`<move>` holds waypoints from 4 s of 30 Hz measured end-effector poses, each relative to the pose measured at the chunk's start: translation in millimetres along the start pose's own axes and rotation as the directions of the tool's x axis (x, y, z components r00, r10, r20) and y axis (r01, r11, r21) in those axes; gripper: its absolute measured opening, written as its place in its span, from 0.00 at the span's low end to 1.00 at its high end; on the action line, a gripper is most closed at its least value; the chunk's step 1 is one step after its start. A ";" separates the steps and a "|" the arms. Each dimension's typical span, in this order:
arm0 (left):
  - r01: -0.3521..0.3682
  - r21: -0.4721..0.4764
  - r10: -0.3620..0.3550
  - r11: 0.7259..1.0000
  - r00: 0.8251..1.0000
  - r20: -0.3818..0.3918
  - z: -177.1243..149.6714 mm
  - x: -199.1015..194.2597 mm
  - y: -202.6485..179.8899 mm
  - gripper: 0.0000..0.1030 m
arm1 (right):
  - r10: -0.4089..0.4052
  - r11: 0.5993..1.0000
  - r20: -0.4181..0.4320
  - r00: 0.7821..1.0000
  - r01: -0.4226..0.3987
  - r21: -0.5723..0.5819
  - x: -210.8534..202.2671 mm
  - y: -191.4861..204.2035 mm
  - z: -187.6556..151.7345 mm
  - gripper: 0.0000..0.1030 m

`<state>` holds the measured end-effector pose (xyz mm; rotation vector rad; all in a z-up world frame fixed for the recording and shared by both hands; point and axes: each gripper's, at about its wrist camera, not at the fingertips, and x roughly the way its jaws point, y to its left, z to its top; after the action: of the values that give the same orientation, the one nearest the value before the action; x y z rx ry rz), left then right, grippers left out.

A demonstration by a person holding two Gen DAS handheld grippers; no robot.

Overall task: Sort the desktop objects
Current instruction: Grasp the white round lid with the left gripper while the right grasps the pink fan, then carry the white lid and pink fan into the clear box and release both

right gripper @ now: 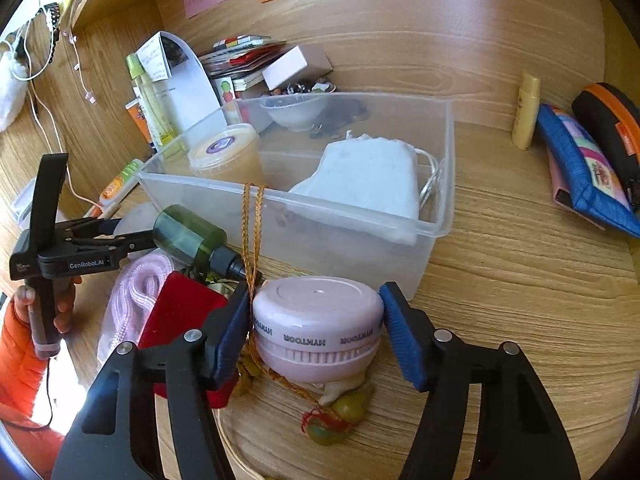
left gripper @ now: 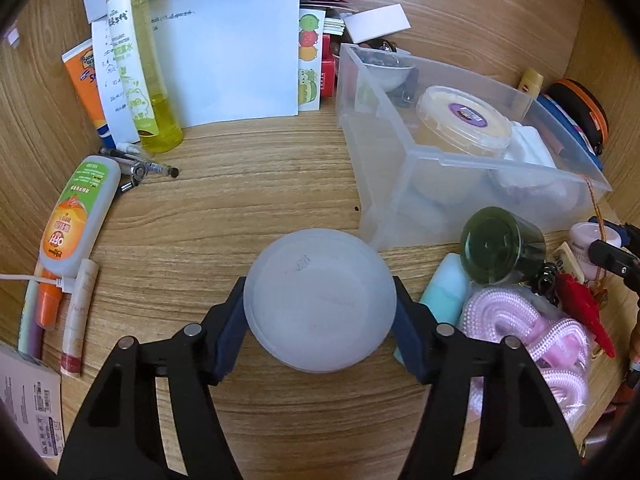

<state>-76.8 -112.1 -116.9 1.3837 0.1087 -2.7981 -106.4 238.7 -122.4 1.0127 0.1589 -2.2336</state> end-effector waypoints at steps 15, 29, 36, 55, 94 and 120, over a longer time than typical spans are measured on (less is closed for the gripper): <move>0.039 -0.083 -0.028 0.996 0.991 0.132 -0.1 -39.3 9.7 0.63 | -0.070 0.997 0.051 0.996 0.069 0.029 -30.5 -16.2 -3.5 0.58; 0.082 -0.056 -0.073 0.995 0.986 0.149 4.9 -48.4 -7.3 0.63 | -0.070 0.997 -0.021 0.997 0.070 0.025 -23.5 -15.5 -17.8 0.67; 0.097 -0.037 -0.088 0.995 0.979 0.183 17.7 -60.3 -18.9 0.63 | -0.053 0.994 0.013 0.999 0.051 0.093 -47.1 -32.5 -27.7 0.71; 0.126 0.059 -0.136 0.990 0.966 0.218 49.8 -58.7 -58.2 0.63 | 0.004 0.993 -0.003 1.000 -0.004 0.118 -18.7 -39.3 -19.7 0.59; 0.160 0.046 -0.166 0.986 0.969 0.183 145.0 18.8 -52.6 0.63 | 0.016 1.000 0.091 0.996 -0.015 -0.009 29.5 -24.8 127.7 0.59; 0.115 0.077 -0.125 0.990 0.983 0.134 143.9 51.9 -86.2 0.64 | -0.119 0.992 -0.009 0.993 0.118 -0.034 71.4 -24.5 115.3 0.60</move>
<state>-226.4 -35.5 -66.4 1.2302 0.0976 -3.0142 -227.4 177.8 -97.0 1.0213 0.2661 -2.3249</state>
